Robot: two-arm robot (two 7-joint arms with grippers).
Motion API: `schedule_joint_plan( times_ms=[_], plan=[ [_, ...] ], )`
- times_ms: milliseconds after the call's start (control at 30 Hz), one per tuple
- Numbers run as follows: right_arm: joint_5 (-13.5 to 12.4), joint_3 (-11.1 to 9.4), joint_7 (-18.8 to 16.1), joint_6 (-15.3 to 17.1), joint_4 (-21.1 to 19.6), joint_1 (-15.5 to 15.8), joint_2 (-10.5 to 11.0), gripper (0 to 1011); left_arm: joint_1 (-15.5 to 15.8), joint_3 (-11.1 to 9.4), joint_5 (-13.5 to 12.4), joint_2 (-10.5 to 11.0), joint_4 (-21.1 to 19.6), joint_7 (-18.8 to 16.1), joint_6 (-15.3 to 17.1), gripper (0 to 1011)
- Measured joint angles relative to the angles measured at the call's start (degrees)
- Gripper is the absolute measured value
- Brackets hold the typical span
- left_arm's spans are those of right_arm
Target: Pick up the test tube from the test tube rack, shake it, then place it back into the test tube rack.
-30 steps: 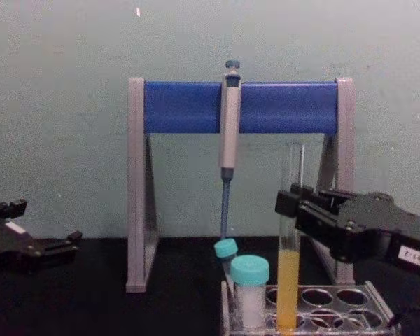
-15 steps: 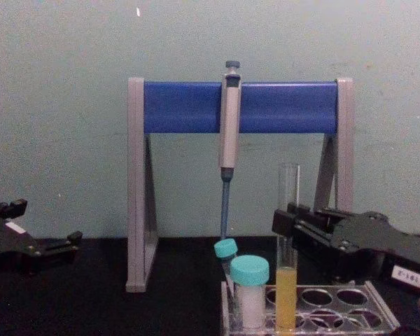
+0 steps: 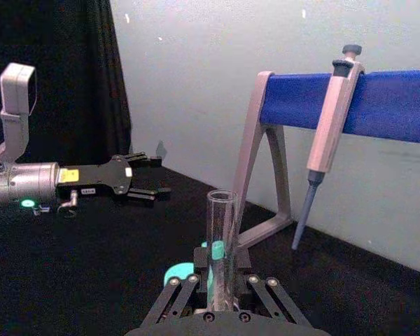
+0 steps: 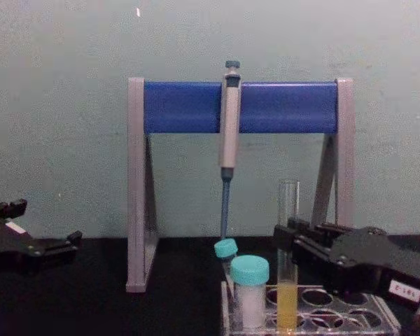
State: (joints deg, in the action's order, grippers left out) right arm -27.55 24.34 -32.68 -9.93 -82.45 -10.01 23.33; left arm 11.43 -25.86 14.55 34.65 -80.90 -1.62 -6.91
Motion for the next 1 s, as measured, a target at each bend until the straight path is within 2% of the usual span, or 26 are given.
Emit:
schedule_joint_plan(
  times_ms=[1000],
  plan=[
    [0.4,0.2,0.3,0.3,1.3,-0.1,-0.7,229,0.0,0.0,0.0,0.0,0.0,0.0,0.0,1001]
  ],
)
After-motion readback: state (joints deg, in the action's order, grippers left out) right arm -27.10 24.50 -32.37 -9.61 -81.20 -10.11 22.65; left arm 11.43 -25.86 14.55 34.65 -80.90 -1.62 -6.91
